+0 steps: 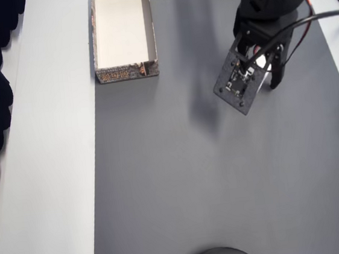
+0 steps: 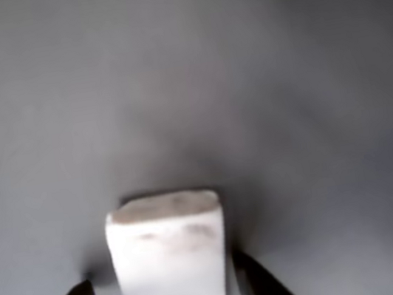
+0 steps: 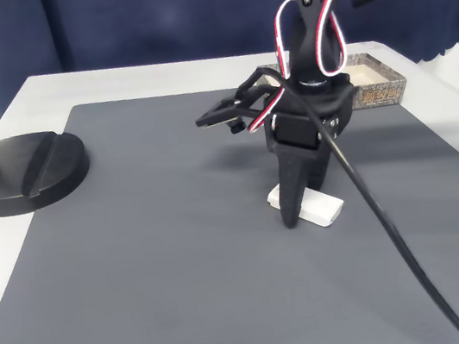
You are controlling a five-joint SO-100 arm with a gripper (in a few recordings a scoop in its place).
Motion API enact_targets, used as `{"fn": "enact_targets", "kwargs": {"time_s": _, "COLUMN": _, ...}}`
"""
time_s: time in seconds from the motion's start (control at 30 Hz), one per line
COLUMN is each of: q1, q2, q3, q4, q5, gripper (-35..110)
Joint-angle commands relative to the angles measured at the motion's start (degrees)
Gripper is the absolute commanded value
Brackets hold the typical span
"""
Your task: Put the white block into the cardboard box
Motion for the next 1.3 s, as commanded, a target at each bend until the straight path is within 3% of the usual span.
{"fn": "enact_targets", "kwargs": {"time_s": 0.0, "q1": -0.79, "q2": 0.35, "q3": 0.44, "q4": -0.44, "q5": -2.11, "gripper": 23}}
{"fn": "enact_targets", "kwargs": {"time_s": 0.4, "q1": -1.85, "q2": 0.26, "q3": 0.26, "q4": 0.09, "q5": -4.22, "gripper": -1}}
{"fn": "enact_targets", "kwargs": {"time_s": 0.8, "q1": -1.76, "q2": 1.23, "q3": -0.7, "q4": 3.43, "q5": -3.87, "gripper": -2}}
{"fn": "enact_targets", "kwargs": {"time_s": 1.27, "q1": 1.85, "q2": 15.38, "q3": -1.67, "q4": 12.74, "q5": -4.48, "gripper": -2}}
